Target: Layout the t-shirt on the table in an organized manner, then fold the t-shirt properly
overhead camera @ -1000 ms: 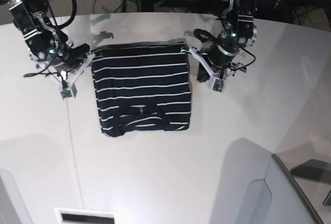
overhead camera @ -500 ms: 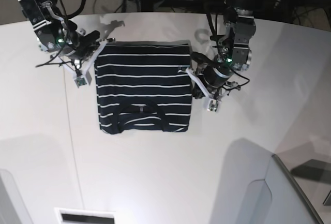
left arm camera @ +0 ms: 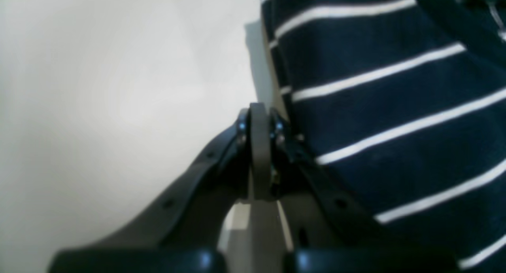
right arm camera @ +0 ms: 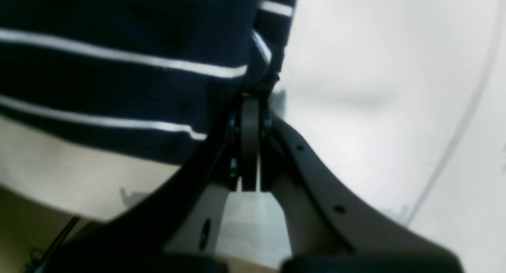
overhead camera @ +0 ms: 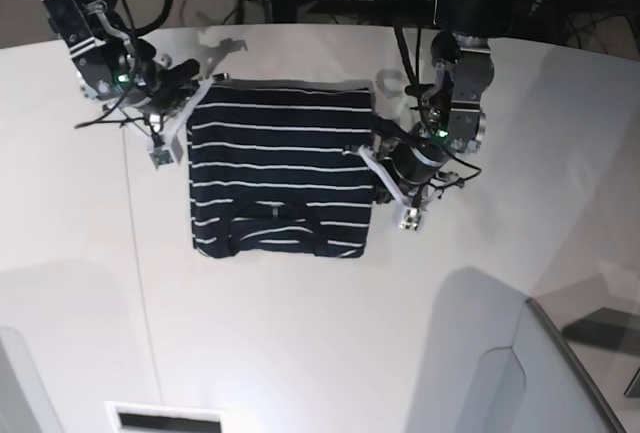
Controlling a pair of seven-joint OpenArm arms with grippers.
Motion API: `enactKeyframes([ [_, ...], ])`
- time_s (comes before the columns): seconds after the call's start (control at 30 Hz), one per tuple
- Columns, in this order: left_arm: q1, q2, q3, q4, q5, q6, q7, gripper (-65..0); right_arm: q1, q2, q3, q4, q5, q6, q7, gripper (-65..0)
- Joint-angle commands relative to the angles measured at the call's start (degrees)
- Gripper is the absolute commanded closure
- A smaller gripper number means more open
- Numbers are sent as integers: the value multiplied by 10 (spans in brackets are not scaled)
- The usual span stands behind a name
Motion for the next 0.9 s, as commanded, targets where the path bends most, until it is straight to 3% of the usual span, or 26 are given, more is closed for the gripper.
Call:
enactKeyframes([
  [0.0,-15,3,0,1,-5,1,-10,0,0,2,2,8,4,3,-8,0],
  [0.3,-44,40,1,-16,1,1,-11,0,1,2,-13,12,4,3,-9,0],
  [0.47,-45,35,27,-11,1,1,-11,0,1,4,-10,9,2,3,-8,0],
  [0.63,-37,11,28,-9,-1,2,-11,0,6,9,-8,9,0,-2,-8,0],
  [0.77,-8,-24,26,34,-5,3,-10,0,-2,20,44,9,0,-2,-8,0],
  [0.87,37,-43,-11,102,-5,3,-8,0,-22,35,90,22,-1,1,-8,0],
])
